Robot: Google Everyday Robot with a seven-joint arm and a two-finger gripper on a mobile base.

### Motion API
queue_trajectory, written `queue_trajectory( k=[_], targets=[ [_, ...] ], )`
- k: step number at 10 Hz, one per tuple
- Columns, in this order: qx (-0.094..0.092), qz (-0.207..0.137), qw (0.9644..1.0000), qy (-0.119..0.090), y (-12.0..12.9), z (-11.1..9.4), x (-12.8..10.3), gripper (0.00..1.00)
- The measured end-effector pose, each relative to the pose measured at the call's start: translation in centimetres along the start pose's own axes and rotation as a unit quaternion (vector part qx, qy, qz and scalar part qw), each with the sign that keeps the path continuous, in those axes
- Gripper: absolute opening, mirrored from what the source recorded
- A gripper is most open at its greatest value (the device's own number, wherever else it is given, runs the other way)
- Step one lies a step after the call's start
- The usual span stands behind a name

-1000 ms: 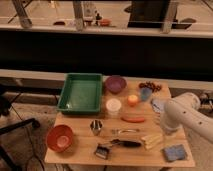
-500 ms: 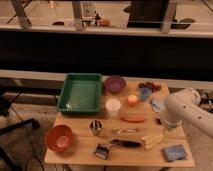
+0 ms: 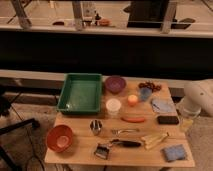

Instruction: Wipe table surface with eraser

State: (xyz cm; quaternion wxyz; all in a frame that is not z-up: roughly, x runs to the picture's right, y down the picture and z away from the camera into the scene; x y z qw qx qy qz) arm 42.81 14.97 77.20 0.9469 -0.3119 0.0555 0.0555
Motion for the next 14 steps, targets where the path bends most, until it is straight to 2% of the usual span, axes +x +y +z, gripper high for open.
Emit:
queue_trajectory(
  k=[3, 5, 6, 9, 14],
  targets=[
    [0.001, 0.012, 0.9999, 0.001, -0.5, 0.2, 1.8, 0.80],
    [0.001, 0.012, 0.9999, -0.002, -0.2, 0.0, 0.3, 0.80],
    [0.004, 0.012, 0.9999, -0.009, 0.2, -0.2, -1.2, 0.80],
    [0.012, 0.006, 0.9998, -0.018, 0.8, -0.3, -2.7, 0.80],
    [0.023, 0.006, 0.9995, -0.021, -0.1, 0.5, -3.4, 0.80]
  ],
)
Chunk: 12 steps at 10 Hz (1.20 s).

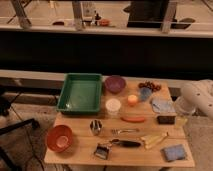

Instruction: Wipe table surface with eraser

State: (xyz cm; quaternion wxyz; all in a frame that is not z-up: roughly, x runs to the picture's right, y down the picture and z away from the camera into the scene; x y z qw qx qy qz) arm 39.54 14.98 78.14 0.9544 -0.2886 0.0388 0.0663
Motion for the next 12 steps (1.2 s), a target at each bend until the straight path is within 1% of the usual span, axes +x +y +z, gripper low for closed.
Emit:
queue_trajectory(
  k=[2, 4, 8, 12],
  targets=[
    [0.001, -0.002, 1.0000, -0.001, -0.5, 0.7, -0.5, 0.80],
    [0.000, -0.001, 1.0000, 0.000, -0.5, 1.2, -0.4, 0.80],
    [-0.007, -0.002, 1.0000, -0.001, -0.2, 2.4, -1.0, 0.80],
    [-0.010, -0.009, 0.9999, -0.003, 0.1, 3.5, -1.6, 0.80]
  ],
)
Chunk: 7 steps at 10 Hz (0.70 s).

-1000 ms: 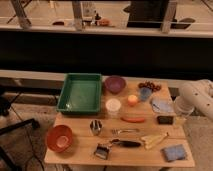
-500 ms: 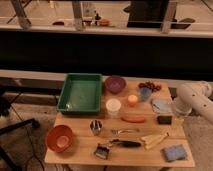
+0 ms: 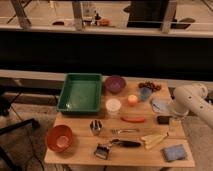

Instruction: Wipe table surface with eraser

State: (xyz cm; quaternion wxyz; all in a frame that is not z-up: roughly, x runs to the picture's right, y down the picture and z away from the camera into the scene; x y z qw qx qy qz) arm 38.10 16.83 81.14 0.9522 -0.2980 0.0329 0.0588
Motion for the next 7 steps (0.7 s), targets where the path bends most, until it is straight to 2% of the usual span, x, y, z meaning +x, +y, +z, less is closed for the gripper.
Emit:
queue_trajectory(
  k=[7],
  targets=[
    [-0.004, 0.001, 1.0000, -0.002, -0.7, 2.1, 0.8, 0.80]
  ],
)
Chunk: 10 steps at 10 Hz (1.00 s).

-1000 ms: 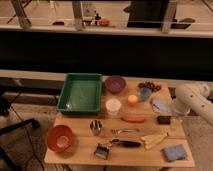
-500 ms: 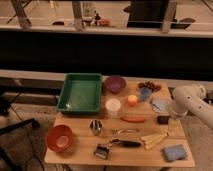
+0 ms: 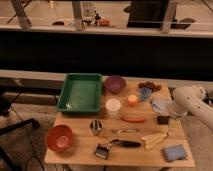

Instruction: Wipe table surface with eraser

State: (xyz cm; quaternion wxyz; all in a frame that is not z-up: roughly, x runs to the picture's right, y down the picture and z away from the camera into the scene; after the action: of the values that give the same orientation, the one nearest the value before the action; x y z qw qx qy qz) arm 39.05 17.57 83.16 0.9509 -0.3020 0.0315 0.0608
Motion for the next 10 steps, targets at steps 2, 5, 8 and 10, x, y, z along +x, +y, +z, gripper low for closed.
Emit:
queue_trajectory(
  k=[2, 5, 8, 10],
  targets=[
    [-0.003, 0.002, 1.0000, -0.001, 0.0, 0.5, 0.4, 0.80],
    [-0.008, 0.004, 1.0000, -0.002, 0.1, 1.1, 0.8, 0.80],
    [-0.009, 0.004, 0.9999, -0.003, 0.1, 1.4, 1.0, 0.75],
    [-0.009, 0.004, 0.9999, -0.005, 0.0, 1.5, 1.0, 0.64]
  ],
)
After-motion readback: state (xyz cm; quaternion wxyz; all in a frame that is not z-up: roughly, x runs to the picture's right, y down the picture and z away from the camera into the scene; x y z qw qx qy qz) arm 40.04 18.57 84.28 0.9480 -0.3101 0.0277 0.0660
